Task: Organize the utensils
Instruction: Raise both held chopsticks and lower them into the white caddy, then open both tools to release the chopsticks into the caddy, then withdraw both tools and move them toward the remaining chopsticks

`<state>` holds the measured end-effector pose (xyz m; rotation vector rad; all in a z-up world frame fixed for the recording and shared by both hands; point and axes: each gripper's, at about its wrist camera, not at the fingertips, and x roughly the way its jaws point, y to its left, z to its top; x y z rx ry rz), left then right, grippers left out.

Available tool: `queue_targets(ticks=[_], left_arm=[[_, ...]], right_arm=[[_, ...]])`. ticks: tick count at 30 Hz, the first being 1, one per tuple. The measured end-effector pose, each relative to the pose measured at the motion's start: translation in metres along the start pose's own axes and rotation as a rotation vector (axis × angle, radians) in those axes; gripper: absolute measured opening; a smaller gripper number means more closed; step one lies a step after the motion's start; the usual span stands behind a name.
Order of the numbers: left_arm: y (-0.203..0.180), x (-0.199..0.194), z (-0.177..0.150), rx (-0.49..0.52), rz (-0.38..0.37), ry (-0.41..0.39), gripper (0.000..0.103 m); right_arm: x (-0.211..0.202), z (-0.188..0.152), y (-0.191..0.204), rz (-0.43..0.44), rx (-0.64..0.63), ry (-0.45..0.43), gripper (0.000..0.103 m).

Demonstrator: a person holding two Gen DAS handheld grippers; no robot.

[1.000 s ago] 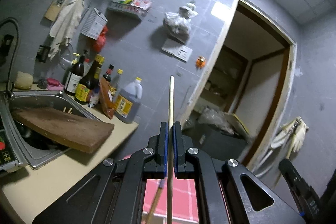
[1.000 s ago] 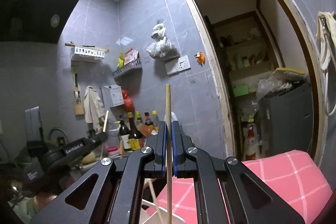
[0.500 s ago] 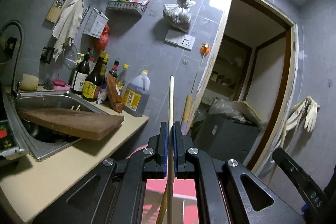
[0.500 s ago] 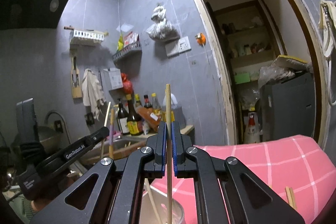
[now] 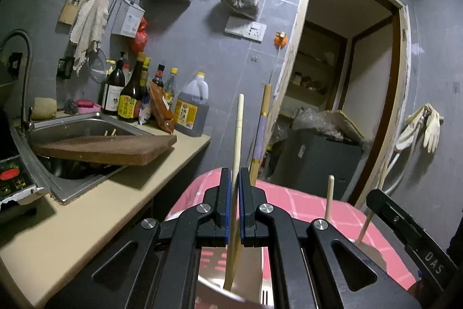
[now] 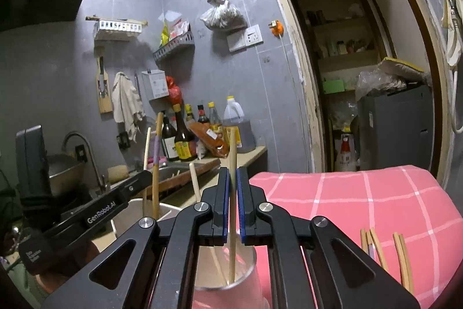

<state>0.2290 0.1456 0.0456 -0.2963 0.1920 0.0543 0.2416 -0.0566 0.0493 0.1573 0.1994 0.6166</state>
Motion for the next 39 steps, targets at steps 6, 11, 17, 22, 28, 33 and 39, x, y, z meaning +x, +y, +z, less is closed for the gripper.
queue_targets(ticks=[6,11,17,22,28,33,39], left_arm=[[-0.004,-0.004,-0.003,0.008,-0.004,0.042,0.004],[-0.010,-0.011,0.001,0.018,-0.006,0.063,0.004],[-0.021,-0.021,0.005,0.030,-0.022,0.060,0.026],[-0.032,-0.031,0.008,0.039,-0.043,0.053,0.030],[-0.056,-0.046,0.008,0.072,-0.113,0.052,0.050],[-0.077,-0.055,0.002,0.103,-0.154,0.047,0.068],[-0.104,-0.062,-0.013,0.163,-0.153,0.034,0.082]], right_arm=[[-0.003,0.000,-0.002,-0.010,-0.004,0.020,0.007],[-0.013,0.006,-0.006,-0.024,-0.003,-0.002,0.023],[-0.029,0.015,-0.010,-0.053,-0.014,-0.022,0.028],[-0.053,0.020,-0.018,-0.084,-0.031,-0.044,0.037],[-0.086,0.021,-0.032,-0.132,-0.056,-0.066,0.053],[-0.114,0.019,-0.042,-0.182,-0.085,-0.076,0.070],[-0.147,0.019,-0.051,-0.252,-0.103,-0.112,0.092]])
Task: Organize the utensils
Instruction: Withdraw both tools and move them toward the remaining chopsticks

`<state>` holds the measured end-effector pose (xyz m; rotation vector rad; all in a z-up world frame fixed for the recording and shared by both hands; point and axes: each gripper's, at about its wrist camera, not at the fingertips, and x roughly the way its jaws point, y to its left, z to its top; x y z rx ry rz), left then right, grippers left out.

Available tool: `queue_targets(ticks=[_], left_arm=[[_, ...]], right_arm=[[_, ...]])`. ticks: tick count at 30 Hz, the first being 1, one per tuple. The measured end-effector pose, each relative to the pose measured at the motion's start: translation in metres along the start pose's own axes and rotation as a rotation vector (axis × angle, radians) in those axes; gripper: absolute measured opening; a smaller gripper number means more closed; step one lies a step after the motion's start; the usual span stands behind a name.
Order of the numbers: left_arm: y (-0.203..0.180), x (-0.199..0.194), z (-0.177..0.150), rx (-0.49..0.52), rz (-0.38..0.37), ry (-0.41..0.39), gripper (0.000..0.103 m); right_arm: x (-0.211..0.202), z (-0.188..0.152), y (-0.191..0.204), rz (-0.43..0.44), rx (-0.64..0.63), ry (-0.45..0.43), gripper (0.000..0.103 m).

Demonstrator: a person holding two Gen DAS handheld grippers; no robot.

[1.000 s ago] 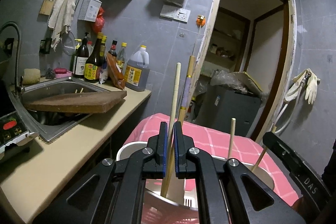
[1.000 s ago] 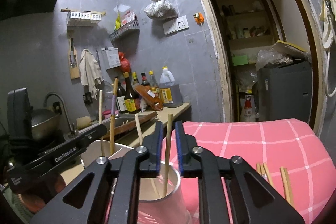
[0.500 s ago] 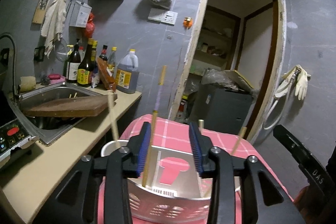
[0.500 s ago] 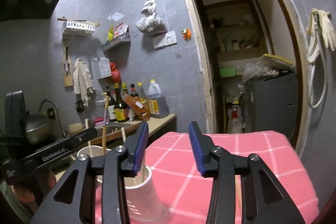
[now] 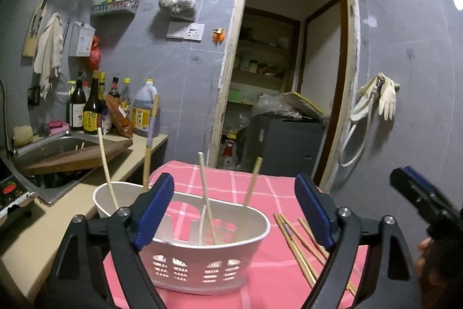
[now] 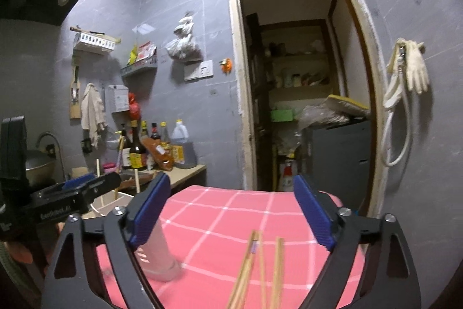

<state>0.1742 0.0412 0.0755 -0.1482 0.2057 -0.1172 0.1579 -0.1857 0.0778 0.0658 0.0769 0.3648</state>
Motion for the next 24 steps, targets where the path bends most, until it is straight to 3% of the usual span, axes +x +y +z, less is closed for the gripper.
queue_targets(ticks=[3,5,13,24], left_arm=[[-0.010,0.001,-0.007,0.022,-0.005,0.012,0.089],[-0.016,0.000,-0.011,0.035,-0.006,0.015,0.094],[-0.041,0.002,-0.030,0.081,-0.049,0.054,0.094],[-0.068,0.024,-0.062,0.122,-0.075,0.186,0.094]], right_arm=[[-0.010,-0.001,-0.008,-0.029,-0.005,-0.010,0.103],[-0.013,-0.002,-0.011,-0.040,-0.011,-0.007,0.103],[-0.024,-0.018,-0.028,-0.086,-0.021,0.047,0.103],[-0.024,-0.038,-0.051,-0.136,0.004,0.124,0.103]])
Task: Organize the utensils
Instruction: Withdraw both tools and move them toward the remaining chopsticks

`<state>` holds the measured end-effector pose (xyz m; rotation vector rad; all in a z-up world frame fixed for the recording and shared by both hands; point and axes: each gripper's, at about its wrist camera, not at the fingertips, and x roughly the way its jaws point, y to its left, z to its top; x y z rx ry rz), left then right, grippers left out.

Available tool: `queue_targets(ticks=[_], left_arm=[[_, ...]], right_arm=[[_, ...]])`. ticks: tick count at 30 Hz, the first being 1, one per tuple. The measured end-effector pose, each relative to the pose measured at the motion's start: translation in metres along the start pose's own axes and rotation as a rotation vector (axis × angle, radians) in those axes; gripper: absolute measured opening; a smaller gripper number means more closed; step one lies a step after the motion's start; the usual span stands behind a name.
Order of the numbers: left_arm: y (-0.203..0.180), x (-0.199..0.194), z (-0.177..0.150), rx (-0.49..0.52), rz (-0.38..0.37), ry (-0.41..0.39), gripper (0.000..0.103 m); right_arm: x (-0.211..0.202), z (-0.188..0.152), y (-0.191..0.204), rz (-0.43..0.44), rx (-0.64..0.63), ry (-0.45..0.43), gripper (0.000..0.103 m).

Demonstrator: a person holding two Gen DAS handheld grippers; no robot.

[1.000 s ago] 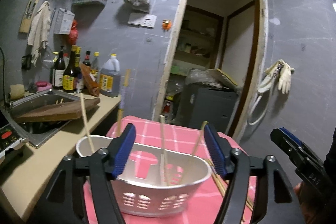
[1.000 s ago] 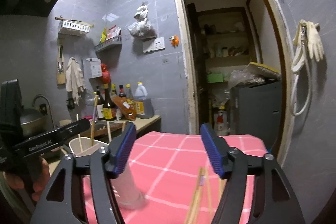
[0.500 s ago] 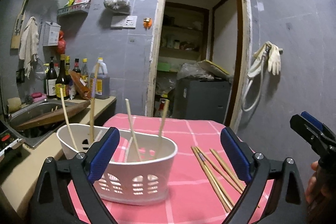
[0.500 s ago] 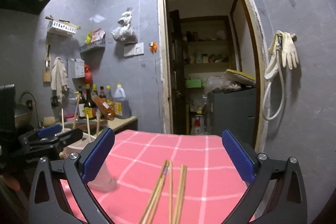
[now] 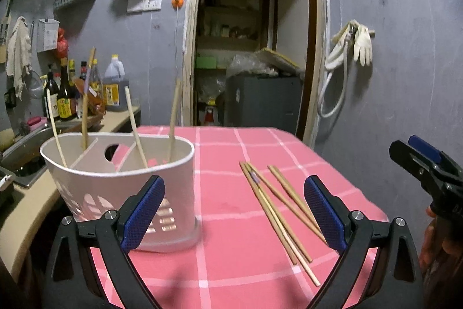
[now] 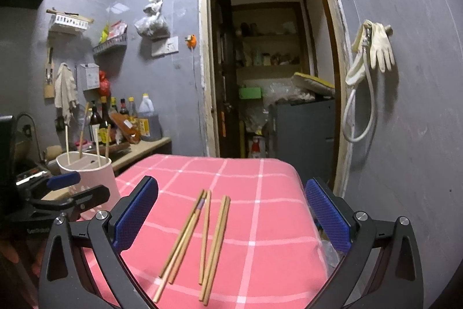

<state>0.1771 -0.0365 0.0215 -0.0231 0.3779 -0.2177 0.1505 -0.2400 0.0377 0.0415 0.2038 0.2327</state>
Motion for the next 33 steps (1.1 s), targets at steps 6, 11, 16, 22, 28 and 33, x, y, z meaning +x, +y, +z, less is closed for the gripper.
queue_targets(ticks=[6,11,16,22,28,33], left_arm=[[-0.003,0.019,-0.006,0.004,0.021,0.068,0.094],[-0.001,0.039,-0.005,-0.026,0.027,0.127,0.094],[-0.010,0.051,-0.005,-0.010,0.014,0.143,0.094],[-0.016,0.067,-0.007,-0.001,-0.010,0.180,0.092],[-0.015,0.086,-0.009,-0.015,-0.042,0.249,0.068],[-0.013,0.104,-0.013,-0.036,-0.062,0.335,0.049]], right_arm=[[0.009,-0.007,-0.007,0.006,0.013,0.043,0.103],[0.021,-0.009,-0.011,0.016,0.013,0.080,0.103],[0.035,-0.011,-0.016,0.030,0.013,0.110,0.098],[0.056,-0.015,-0.023,0.062,0.030,0.187,0.074],[0.076,-0.018,-0.027,0.084,0.032,0.271,0.051],[0.092,-0.026,-0.026,0.109,0.030,0.356,0.038]])
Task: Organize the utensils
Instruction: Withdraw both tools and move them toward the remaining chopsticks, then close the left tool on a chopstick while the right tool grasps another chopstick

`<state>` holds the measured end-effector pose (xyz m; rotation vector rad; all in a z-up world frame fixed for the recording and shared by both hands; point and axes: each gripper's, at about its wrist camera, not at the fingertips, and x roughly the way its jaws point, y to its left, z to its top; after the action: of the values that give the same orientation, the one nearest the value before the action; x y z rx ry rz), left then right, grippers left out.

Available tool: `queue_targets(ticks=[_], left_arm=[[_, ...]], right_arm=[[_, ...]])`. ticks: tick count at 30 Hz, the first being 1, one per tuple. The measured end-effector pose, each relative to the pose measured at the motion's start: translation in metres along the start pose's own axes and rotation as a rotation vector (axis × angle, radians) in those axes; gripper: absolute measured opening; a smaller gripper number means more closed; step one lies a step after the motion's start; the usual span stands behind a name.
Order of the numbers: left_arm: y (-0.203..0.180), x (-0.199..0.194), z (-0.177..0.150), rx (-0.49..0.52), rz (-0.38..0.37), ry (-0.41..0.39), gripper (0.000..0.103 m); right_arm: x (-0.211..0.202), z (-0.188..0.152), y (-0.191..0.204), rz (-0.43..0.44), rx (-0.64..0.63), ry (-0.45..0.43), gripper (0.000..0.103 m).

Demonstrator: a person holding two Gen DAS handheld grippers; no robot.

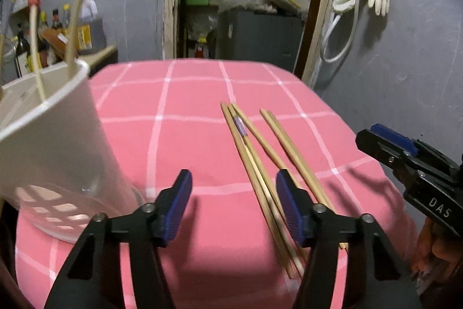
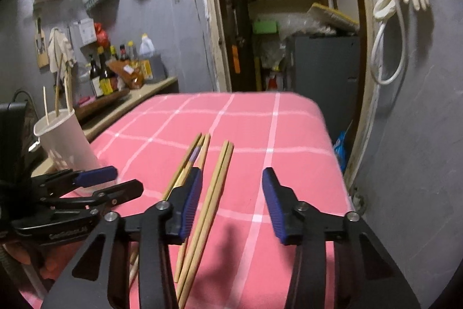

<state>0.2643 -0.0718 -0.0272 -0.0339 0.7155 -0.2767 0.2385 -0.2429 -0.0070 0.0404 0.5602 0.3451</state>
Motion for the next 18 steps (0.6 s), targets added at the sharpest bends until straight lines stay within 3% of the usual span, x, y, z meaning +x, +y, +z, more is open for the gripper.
queue_targets(ticks=[12,18], left_arm=[[0.003,0.025,0.006,-0.019,-0.009,0.118,0.031],[0.008,0.033,0.010,-0.040,-0.012,0.143,0.029]], right_arm=[[0.031,-0.004,0.000,0.031,-0.004,0.157,0.024],[0.037,-0.005,0.003,0.045,-0.015,0.194,0.022]])
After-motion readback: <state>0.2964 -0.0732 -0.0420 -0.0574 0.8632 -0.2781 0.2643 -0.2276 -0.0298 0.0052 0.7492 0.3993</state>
